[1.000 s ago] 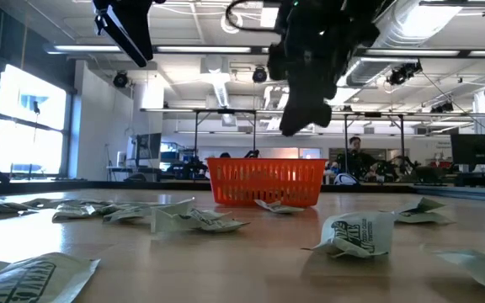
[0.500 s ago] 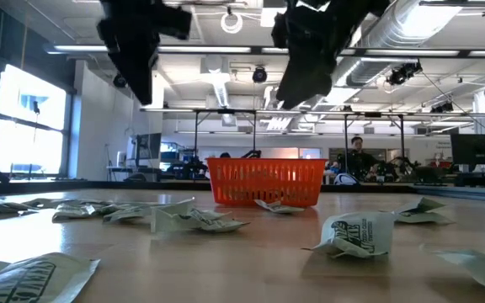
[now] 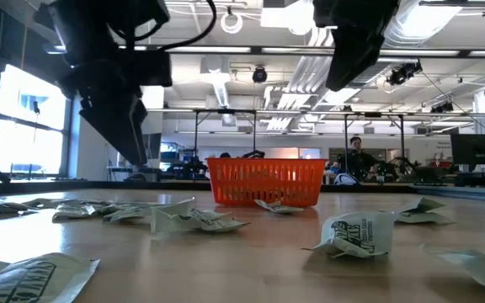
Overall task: Pick and place Stevia / Truvia into bins
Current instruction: Put the light green stevia packet into the orange bin
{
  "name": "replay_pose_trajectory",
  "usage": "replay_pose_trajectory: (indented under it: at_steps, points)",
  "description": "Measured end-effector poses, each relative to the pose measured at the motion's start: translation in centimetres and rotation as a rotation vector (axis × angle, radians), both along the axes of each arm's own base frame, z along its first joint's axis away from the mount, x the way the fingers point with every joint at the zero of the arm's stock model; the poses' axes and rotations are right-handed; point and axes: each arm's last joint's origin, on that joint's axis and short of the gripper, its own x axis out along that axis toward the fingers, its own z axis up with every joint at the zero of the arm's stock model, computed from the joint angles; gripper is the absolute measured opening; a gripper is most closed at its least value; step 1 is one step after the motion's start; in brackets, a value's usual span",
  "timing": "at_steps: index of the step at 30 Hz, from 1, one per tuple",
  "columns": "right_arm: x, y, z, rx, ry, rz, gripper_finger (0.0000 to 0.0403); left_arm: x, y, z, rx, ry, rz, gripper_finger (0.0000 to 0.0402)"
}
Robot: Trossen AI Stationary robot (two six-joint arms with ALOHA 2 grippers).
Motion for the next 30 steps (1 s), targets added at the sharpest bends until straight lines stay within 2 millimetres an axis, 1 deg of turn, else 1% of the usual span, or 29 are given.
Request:
replay_pose_trajectory:
  at_steps: [1,4,8,13,16,19,25,28,30]
  points:
    - [0.0,0.0,0.0,-0.004,0.002,-0.001,0.024,-0.1,-0.1,-0.4,-0.003,-0.014,-0.012,0.0232]
    - [0.0,-0.3,-0.1,-0.007,0.004,-0.011,0.0241,-0.3,0.8,-1.6,-0.005,-0.039,-0.031,0.0232]
    - [-0.1,-0.9,-0.2,-0.011,0.013,-0.036,0.0241,-0.9,1.4,-2.8,-0.084,-0.046,-0.067,0.0232]
    - [-0.1,-1.6,-0.2,-0.014,0.017,-0.057,0.0241,-1.4,1.0,-3.5,-0.084,-0.027,-0.118,0.0232]
    - [-0.2,-2.0,-0.2,-0.019,0.021,-0.061,0.024,-1.4,0.4,-3.6,-0.069,-0.047,-0.173,0.0232]
    - [-0.1,-2.4,-0.2,-0.019,0.015,-0.074,0.0241,-1.4,0.2,-4.2,-0.035,-0.059,-0.2,0.0232]
    - [-0.1,-2.8,-0.2,-0.017,0.005,-0.089,0.0241,-1.1,0.2,-5.9,0.006,-0.011,-0.177,0.0232]
    - [-0.1,-2.8,-0.2,-0.013,0.005,-0.088,0.0239,-0.9,0.2,-6.0,0.006,-0.02,-0.155,0.022]
    - [-0.1,-2.8,-0.2,-0.012,0.005,-0.088,0.0238,-0.8,0.2,-6.0,0.017,-0.03,-0.147,0.0197]
